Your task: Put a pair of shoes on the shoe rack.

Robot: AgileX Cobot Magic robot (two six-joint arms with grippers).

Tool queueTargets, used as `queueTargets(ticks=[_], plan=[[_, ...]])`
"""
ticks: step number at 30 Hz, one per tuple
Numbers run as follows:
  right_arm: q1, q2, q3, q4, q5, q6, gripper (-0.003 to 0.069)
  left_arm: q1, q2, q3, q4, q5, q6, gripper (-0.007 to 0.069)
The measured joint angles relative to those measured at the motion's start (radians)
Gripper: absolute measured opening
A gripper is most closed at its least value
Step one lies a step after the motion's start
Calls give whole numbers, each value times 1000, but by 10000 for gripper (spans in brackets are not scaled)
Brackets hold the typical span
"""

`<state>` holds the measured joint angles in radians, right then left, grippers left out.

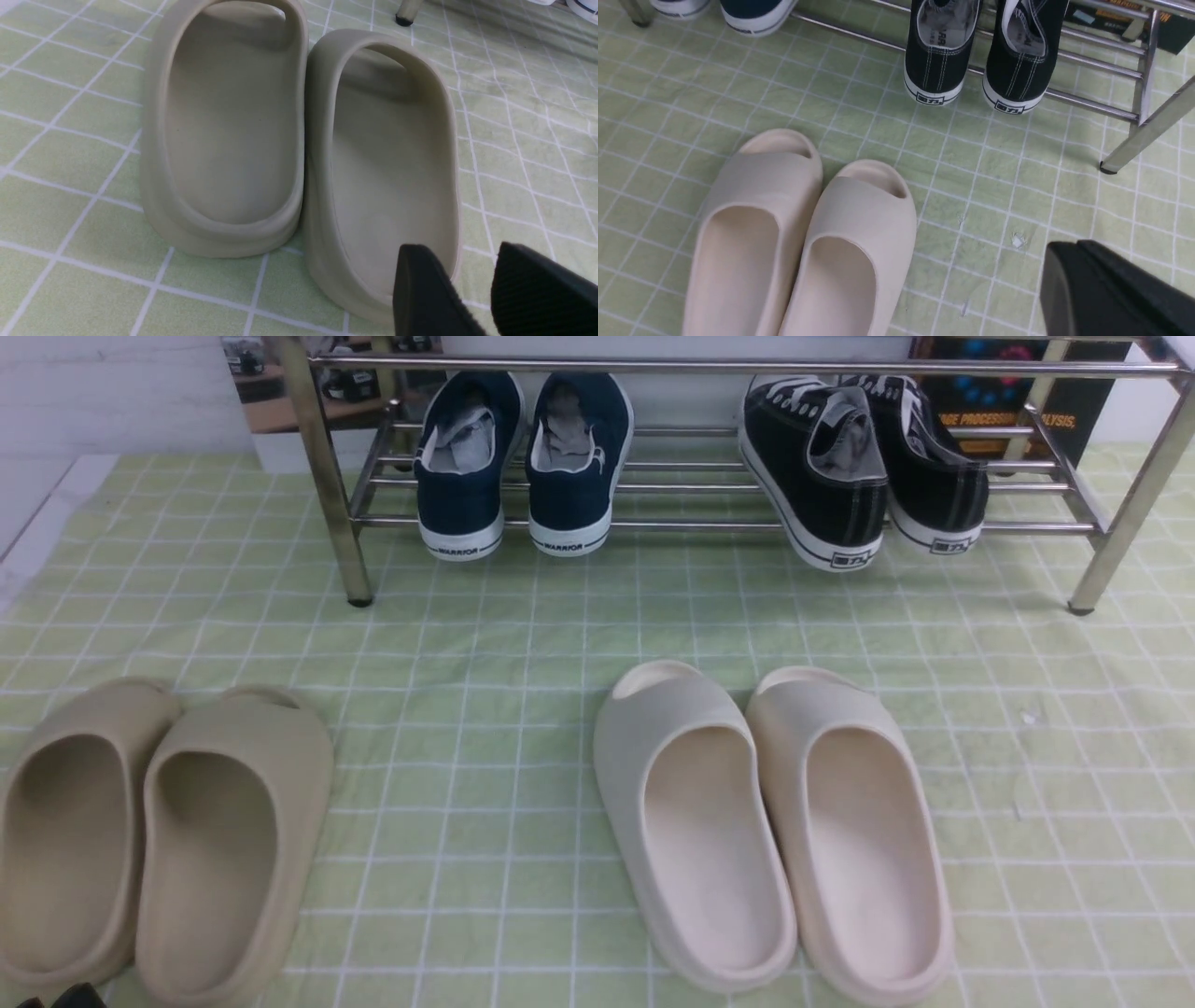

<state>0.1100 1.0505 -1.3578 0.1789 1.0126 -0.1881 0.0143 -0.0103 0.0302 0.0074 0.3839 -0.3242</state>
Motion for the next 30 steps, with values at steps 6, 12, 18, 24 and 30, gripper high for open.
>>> queueTargets(ticks=[6,12,18,24,30], plan=[[0,-340,248,3,-110,0,5,0,0,0,0,0,0,237],[0,-477,362,19,-184,0,7,0,0,0,0,0,0,237],[0,-499,397,97,-145,-1,13,0,0,0,0,0,0,237],[0,-499,398,104,-111,-1,15,0,0,0,0,0,0,237],[0,-499,401,108,-110,-1,1,0,0,0,0,0,0,237]])
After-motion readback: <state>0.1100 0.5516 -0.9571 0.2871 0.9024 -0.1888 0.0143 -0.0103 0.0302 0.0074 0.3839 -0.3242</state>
